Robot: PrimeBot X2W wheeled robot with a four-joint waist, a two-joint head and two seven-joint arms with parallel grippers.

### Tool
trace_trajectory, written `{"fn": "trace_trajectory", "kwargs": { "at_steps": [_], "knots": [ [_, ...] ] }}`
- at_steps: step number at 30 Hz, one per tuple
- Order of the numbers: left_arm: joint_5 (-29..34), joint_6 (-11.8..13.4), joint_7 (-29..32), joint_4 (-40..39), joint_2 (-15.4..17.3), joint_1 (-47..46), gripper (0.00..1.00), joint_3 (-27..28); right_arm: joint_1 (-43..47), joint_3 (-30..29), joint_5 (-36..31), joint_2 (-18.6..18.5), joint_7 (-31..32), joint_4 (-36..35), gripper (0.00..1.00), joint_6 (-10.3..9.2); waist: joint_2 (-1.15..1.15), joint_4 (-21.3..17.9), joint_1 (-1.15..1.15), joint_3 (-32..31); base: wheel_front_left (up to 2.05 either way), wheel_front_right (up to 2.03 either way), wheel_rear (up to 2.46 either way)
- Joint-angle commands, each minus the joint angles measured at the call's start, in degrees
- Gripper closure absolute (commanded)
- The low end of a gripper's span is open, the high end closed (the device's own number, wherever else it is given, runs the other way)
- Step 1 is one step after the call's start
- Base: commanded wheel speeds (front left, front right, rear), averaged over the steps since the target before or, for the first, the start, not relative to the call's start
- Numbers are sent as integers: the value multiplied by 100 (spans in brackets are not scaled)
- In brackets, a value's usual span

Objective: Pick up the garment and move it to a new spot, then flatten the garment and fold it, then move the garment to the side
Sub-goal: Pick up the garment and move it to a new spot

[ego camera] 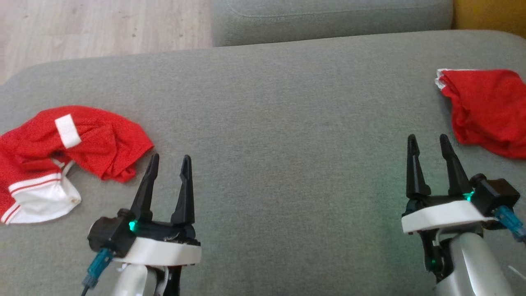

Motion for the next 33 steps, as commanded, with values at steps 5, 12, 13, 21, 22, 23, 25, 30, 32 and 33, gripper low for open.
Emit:
{"fn": "trace_trajectory", "kwargs": {
  "at_steps": [5,12,13,21,22,23,25,30,32,33],
  "knots": [
    [-13,61,-31,-130,17,-68,0,247,14,324,-1,-16,-62,-233,0,-4,0,312,0,-121,0,0,0],
    [22,66,-31,-108,17,44,0,277,161,485,30,-16,-62,-190,0,-4,0,864,0,-277,0,0,0],
    [25,73,-31,-108,17,65,0,289,188,529,37,-16,-62,-174,0,-4,0,945,0,-308,0,0,0],
    [100,146,-31,-60,17,272,0,366,337,962,206,-16,-62,-133,0,-4,0,1601,0,-516,0,0,0],
    [111,151,-31,-61,17,290,0,379,350,1014,228,-16,-62,-132,0,-4,0,1678,0,-529,0,0,0],
    [118,156,-31,-62,17,307,0,392,362,1077,248,-16,-62,-127,0,-4,0,1751,0,-542,0,0,0],
    [129,170,-31,-66,17,342,0,412,380,1184,272,-16,-62,-120,0,-4,0,1888,0,-567,0,0,0],
    [136,223,-31,-80,17,409,0,496,405,1471,387,-16,-62,-103,0,-4,0,2147,0,-601,0,0,0],
    [129,243,-31,-89,17,425,0,520,403,1535,393,-16,-62,-90,0,-4,0,2215,0,-603,0,0,0],
    [131,250,-31,-98,17,435,0,535,395,1554,400,-16,-62,-85,0,-4,0,2231,0,-599,0,0,0]
  ]
}}
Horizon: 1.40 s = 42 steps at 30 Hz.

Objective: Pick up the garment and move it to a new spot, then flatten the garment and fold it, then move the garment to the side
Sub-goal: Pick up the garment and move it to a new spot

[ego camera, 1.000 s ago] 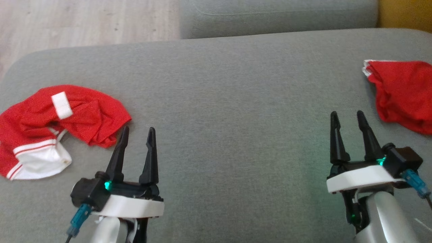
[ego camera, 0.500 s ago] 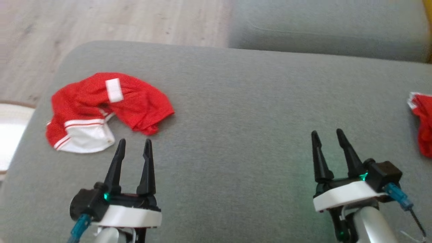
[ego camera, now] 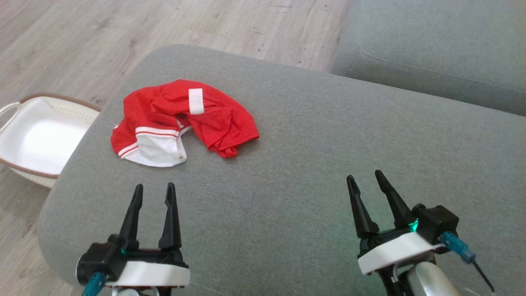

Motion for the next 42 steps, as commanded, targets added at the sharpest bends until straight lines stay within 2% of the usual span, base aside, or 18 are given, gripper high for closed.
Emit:
{"fn": "trace_trajectory", "kwargs": {
  "at_steps": [1,6,14,18,22,24,29,34,42],
  "knots": [
    [24,28,-31,-210,5,-127,0,240,-112,136,41,-16,-61,-142,0,-4,0,55,1,-3,0,0,0],
    [-4,61,-31,-201,5,-137,0,331,-138,158,44,-16,-61,-140,0,-4,0,84,1,53,0,0,0],
    [118,44,-31,-111,22,-450,0,829,-336,105,-147,-16,-61,-253,0,-4,0,-150,1,480,0,0,0],
    [271,6,-31,382,282,-1012,0,1090,-502,-67,-377,-16,-56,-436,0,-4,0,-274,1,891,0,0,0],
    [371,-78,272,1246,749,-1880,0,1054,-639,-298,-652,-16,78,-775,0,-4,0,-370,1,1304,0,0,0],
    [399,-156,584,1716,1011,-2347,0,920,-695,-399,-791,-16,190,-991,0,-4,0,-426,1,1504,0,0,0],
    [226,-260,1370,2787,1416,-3372,0,379,-814,-560,-1001,-16,451,-1534,0,-4,0,-562,1,1941,0,0,0],
    [-300,-267,1850,3572,1750,-4125,0,-371,-884,-557,-1123,-16,647,-1931,0,-4,0,-742,1,2299,0,0,0],
    [-1175,-268,2542,4507,2064,-4731,0,-1152,-899,-628,-1221,-16,747,-2277,0,-4,0,-966,1,2645,0,0,0]
  ]
}}
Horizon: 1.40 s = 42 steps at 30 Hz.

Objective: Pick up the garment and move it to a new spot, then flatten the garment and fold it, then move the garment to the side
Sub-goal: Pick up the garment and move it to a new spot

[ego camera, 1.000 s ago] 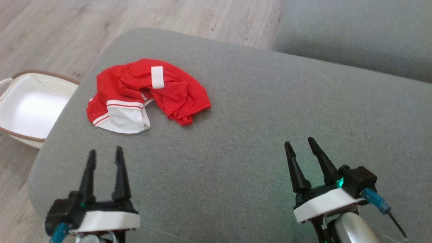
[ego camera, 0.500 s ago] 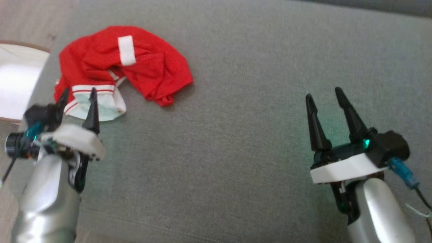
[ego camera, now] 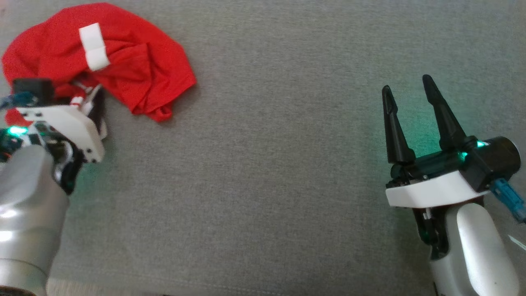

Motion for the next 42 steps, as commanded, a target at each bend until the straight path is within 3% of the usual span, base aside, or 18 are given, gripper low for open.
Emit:
{"fn": "trace_trajectory", "kwargs": {
  "at_steps": [1,2,5,12,17,21,30,39,42],
  "knots": [
    [-142,11,106,130,415,-134,57,27,-113,123,-22,-7,-4,-232,0,-4,0,-111,-2,66,0,0,0],
    [-196,11,83,214,453,-162,100,-9,-109,121,-14,-7,-17,-224,0,-4,0,-132,-2,47,0,0,0],
    [-285,11,-255,373,578,-233,100,-60,-98,130,31,-7,-67,-155,0,-4,0,-200,-2,-75,0,0,0],
    [-149,43,-1895,397,780,-443,100,25,-109,244,300,-7,-326,212,0,-4,0,-489,-2,-575,0,0,0],
    [-89,26,-2317,-123,727,-522,100,-81,-86,321,547,-7,-527,537,0,-4,0,-762,-2,-954,0,0,0],
    [-159,16,-2276,-805,525,-467,100,-279,-61,352,712,-7,-651,751,0,-4,0,-1012,-2,-1219,0,0,0],
    [-602,40,-1287,-2907,-117,-146,100,-814,-109,442,971,-7,-780,1011,0,-4,0,-1719,-2,-1455,0,0,0],
    [-772,436,-927,-4136,-1079,-475,100,-1067,-186,471,1126,-7,-801,997,0,-4,0,-2243,-2,-1370,0,0,0],
    [-623,589,-923,-4207,-1106,-591,100,-1103,-180,438,1141,-7,-801,940,0,-4,0,-2277,-2,-1322,0,0,0]
  ]
}}
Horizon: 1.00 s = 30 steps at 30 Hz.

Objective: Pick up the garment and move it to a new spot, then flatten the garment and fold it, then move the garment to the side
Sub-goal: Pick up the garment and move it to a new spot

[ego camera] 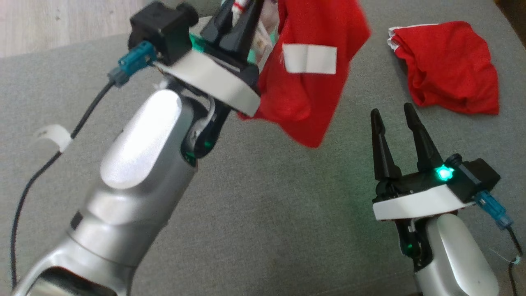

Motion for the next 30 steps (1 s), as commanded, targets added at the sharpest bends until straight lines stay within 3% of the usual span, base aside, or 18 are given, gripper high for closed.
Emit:
{"fn": "trace_trajectory", "kwargs": {
  "at_steps": [1,7,8,9,19,30],
  "knots": [
    [101,119,16,-131,225,-303,100,206,-199,88,44,-7,-60,-242,0,-5,0,-18,0,61,0,0,0],
    [278,198,-25,339,715,-29,100,259,-178,-24,35,-7,-60,-309,0,-5,0,93,0,164,0,0,0],
    [269,192,-32,476,802,69,92,274,-169,-43,20,-7,-60,-304,0,-5,0,136,0,177,0,0,0],
    [282,148,-28,605,894,165,0,244,-166,-54,-2,-7,-60,-295,0,-5,0,178,0,185,0,0,0],
    [266,213,-1064,1149,1298,1149,0,448,-130,-175,-179,-7,-61,-242,0,-5,0,655,0,70,0,0,0],
    [519,556,-1538,288,1213,2380,0,871,149,-400,-334,-7,-61,-187,0,-5,0,1105,0,-248,0,0,0]
  ]
}}
